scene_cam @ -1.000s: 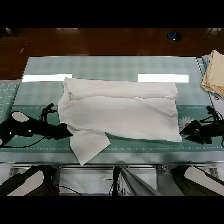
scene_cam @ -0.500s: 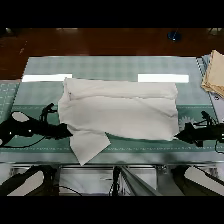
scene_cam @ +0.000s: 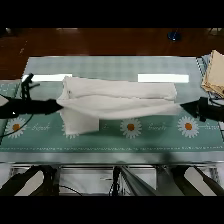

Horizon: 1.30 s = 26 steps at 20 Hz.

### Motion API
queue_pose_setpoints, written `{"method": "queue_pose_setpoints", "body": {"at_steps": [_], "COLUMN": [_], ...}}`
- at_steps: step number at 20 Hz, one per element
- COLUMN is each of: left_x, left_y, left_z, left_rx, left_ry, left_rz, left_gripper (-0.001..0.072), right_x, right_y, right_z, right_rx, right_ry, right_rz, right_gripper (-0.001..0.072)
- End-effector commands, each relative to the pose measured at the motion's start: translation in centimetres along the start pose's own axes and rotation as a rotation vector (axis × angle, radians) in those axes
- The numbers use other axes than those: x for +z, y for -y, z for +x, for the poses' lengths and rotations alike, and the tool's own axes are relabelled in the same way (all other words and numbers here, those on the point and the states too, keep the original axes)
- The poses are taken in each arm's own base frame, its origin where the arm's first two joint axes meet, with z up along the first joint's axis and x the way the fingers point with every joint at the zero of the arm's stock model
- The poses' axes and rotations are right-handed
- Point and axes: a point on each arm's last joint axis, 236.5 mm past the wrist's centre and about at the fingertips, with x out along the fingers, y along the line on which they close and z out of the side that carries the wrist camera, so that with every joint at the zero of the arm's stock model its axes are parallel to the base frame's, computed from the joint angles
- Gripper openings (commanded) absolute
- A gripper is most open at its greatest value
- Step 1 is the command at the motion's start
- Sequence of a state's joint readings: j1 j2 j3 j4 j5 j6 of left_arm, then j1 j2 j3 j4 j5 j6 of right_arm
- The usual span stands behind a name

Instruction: Fold the shirts.

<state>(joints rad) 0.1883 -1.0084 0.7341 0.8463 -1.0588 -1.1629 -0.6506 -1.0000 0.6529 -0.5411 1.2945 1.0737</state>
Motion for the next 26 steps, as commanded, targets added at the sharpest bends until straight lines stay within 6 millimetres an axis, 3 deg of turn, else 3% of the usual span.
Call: {"method": "queue_pose_setpoints", "body": {"at_steps": [1, 3, 6, 12, 15, 20, 26], "left_x": [7.3, 9.2, 11.9, 15.2, 15.4, 14.3, 13.7], "left_y": [3.1, 3.0, 2.3, 0.1, -1.1, -3.1, -4.4], "left_z": [-2.7, -2.2, -1.2, 2.0, 3.8, 6.6, 8.1], "left_rx": [-0.057, -0.06, -0.059, -0.057, -0.056, -0.052, -0.044], "left_ry": [0.182, 0.182, 0.176, 0.144, 0.111, 0.051, 0.026], "left_rz": [0.028, 0.035, 0.031, 0.01, -0.013, -0.057, -0.05], "left_gripper": [0.0028, 0.0029, 0.0029, 0.0029, 0.0029, 0.003, 0.003], "right_x": [3.5, 5.7, 9.3, 11.3, 11.3, 12.2, 14.3], "right_y": [-6.2, -6.9, -4.9, -1.2, 0.4, 1.3, 2.6], "right_z": [0.0, 0.2, -0.1, 4.1, 6.7, 10.5, 11.6], "right_rx": [0.038, -0.075, -0.254, -0.27, -0.288, -0.312, -0.346], "right_ry": [0.099, 0.147, 0.183, 0.08, 0.054, 0.087, 0.172], "right_rz": [-0.191, -0.306, -0.336, -0.253, -0.249, -0.272, -0.272], "right_gripper": [0.0019, 0.0018, 0.0018, 0.0019, 0.0019, 0.0019, 0.0019]}}
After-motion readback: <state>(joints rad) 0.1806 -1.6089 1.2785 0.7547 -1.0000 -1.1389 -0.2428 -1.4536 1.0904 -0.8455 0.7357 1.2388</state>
